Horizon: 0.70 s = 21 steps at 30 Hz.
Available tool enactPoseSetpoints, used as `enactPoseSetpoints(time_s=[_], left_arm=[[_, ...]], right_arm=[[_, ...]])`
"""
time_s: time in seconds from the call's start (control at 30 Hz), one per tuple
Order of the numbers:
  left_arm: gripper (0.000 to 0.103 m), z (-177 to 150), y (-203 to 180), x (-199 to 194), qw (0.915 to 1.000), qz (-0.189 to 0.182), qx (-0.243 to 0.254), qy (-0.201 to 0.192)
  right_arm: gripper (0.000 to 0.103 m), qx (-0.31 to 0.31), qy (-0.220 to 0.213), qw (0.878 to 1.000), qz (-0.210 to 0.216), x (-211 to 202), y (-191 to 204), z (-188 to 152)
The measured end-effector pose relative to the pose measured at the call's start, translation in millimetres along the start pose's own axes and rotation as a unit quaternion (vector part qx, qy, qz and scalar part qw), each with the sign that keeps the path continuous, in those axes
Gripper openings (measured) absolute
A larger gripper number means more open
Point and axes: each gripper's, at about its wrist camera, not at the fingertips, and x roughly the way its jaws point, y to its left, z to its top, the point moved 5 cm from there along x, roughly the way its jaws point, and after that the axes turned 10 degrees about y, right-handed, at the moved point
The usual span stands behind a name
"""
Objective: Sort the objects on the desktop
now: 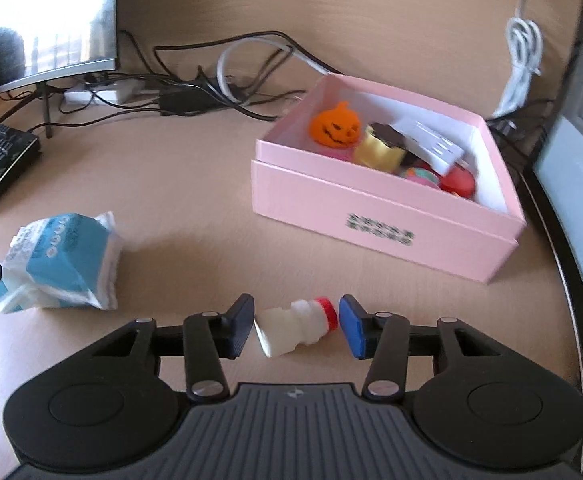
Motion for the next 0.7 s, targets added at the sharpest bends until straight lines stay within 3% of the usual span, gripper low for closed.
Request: enactPoseSetpoints(time_s=[0.1,0.23,0.4,0.5,0.57,0.63,0.7], left_arm=[[0.103,-2.3,-10.6,12.8,0.9995,-0.022,0.013,0.018],[0.103,-5.3,-34.0,21.4,0.9958,-0.080,0.031,0.031],[0.103,-10.8,-70.2,-0.4,0.9812,-0.118,0.151,0.018],[0.103,-8.7,-75.6,-24.3,0.9728,-0.082,0.212,-0.045],[0.103,-0.1,-71.2,-26.4,0.9691,-0.033,0.230,-0.083],[0.103,12.3,-64.6,-12.7,0.9713,0.003,0.222,-0.085],[0.103,25.6,-55.0,13.8,0.9796,0.015,0.195,-0.046]], right_arm=[[0.047,0.008,-0.003,1.000,-0.011,-9.4,-11.3,-11.0],[0.054,0.031,-0.001,0.999,-0.015,-18.0,-24.4,-23.1],[0.058,0.048,0.001,0.999,-0.024,-24.3,-34.5,-33.5],[0.062,0.056,-0.007,0.998,-0.025,-31.0,-37.9,-36.8],[0.063,0.064,-0.006,0.998,-0.019,-32.7,-39.2,-38.5],[0.064,0.068,-0.006,0.998,-0.015,-33.1,-37.9,-39.0],[0.064,0.064,-0.008,0.998,-0.012,-33.9,-33.9,-38.5]])
